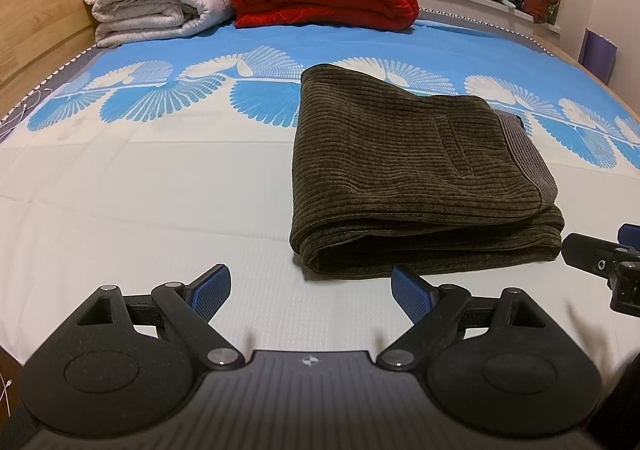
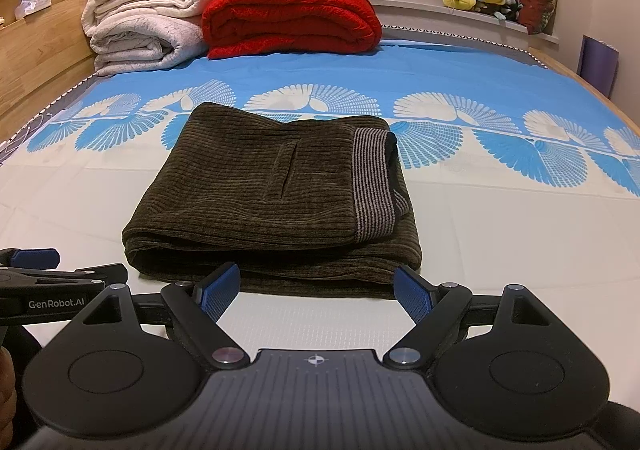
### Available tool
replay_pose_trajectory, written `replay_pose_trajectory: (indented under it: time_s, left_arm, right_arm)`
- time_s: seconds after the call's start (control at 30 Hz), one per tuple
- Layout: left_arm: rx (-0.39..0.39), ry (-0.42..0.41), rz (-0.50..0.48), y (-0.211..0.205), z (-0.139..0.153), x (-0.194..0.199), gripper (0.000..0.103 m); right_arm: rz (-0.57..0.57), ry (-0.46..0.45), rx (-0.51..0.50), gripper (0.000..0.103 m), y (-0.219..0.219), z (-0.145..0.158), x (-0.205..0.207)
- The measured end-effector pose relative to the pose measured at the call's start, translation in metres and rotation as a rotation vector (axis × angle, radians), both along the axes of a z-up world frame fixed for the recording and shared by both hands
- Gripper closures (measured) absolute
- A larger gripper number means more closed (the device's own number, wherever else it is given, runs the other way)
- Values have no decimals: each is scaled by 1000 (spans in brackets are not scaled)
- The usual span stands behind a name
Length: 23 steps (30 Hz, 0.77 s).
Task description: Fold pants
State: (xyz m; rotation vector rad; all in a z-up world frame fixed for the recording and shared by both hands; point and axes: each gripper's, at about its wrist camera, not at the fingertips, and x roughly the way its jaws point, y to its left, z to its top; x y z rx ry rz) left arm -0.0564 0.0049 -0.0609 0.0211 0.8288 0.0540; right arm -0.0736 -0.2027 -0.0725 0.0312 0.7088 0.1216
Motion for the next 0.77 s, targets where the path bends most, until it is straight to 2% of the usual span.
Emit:
replay_pose_trajectory:
  time_s: [0.77]
  left_arm:
    - [-1,-3,-6,0,1,1,12]
  right_arm:
    - [0,1,1,18,0,1,0]
